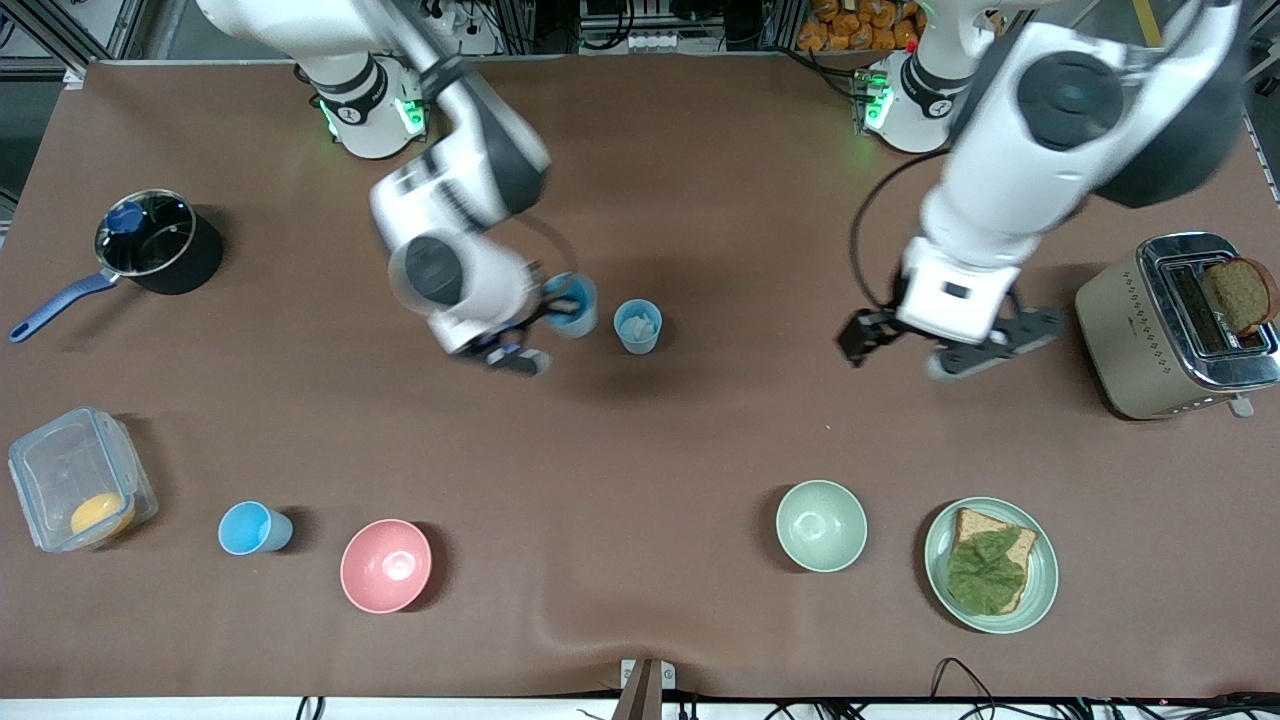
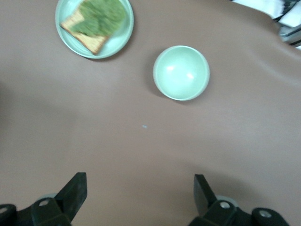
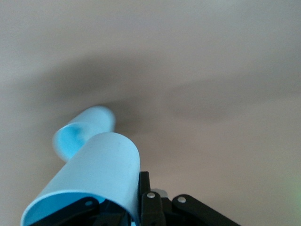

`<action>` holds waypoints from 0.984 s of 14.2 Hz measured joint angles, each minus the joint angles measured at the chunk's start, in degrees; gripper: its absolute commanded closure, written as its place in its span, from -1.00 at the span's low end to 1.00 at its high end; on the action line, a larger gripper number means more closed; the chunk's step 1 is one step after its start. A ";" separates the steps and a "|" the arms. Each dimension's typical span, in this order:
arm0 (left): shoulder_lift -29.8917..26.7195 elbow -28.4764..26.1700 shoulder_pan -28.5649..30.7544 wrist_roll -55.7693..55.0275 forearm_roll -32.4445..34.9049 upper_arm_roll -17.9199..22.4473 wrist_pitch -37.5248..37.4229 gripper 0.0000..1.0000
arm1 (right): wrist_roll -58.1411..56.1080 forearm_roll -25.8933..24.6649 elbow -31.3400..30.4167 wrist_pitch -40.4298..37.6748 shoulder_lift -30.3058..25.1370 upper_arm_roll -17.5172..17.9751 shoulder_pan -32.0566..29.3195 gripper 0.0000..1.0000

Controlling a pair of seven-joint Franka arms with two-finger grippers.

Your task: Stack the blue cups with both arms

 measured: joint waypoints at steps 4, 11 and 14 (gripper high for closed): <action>-1.17 -0.09 6.84 14.13 -1.29 -0.06 -1.15 -1.00 | 8.52 -0.05 0.10 4.00 0.78 -0.21 6.46 1.00; -6.45 -0.09 11.32 22.81 -1.64 -0.04 -8.04 -1.00 | 8.65 -2.92 0.11 7.71 5.19 -0.78 6.79 1.00; -8.20 -0.14 8.93 25.96 -2.14 3.97 -11.08 -1.00 | 8.65 -3.82 0.15 10.09 6.21 -0.87 6.83 1.00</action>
